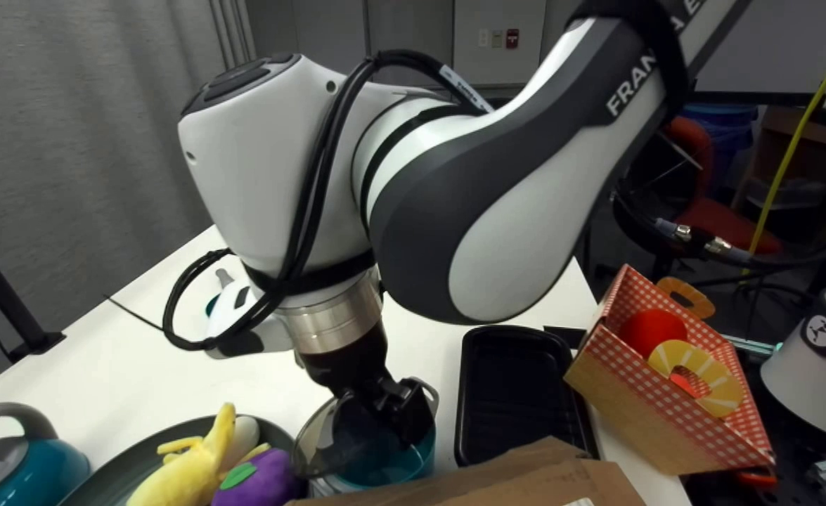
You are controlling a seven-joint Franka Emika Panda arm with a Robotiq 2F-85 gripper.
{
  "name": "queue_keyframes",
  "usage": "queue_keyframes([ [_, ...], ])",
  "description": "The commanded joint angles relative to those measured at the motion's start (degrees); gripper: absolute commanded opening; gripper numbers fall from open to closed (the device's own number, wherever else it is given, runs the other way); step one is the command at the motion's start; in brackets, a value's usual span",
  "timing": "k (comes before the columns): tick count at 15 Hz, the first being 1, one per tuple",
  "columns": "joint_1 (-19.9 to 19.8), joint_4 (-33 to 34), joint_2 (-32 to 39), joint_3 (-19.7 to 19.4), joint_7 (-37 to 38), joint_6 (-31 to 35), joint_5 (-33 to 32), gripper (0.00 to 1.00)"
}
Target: Remove the lid from the blue pot and place it on the black tray
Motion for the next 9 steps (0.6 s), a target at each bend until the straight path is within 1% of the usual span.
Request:
queue_keyframes([
  [1, -0.49, 0.13, 0.08, 0.57, 0.22, -0.18, -0.31, 1.0],
  [2, -0.49, 0.14, 0.08, 0.57, 0.22, -0.18, -0.31, 1.0],
  [3, -0.44, -0.03, -0.38, 0.8, 0.15, -0.09, -0.11, 0.75],
  [4, -0.37, -0.12, -0.89, 1.01, 0.18, -0.54, 0.13, 0.74],
  [7, 0.01, -0.35, -2.63, 1.31, 0.8, -1.36, 0.34, 0.5],
  [8, 0.0, -0.3, -3.15, 1.53, 0.68, -1.77, 0.62, 0.44],
  [9, -0.1, -3.9, -6.37, 1.86, 1.06, -1.04, 0.8, 0.37],
])
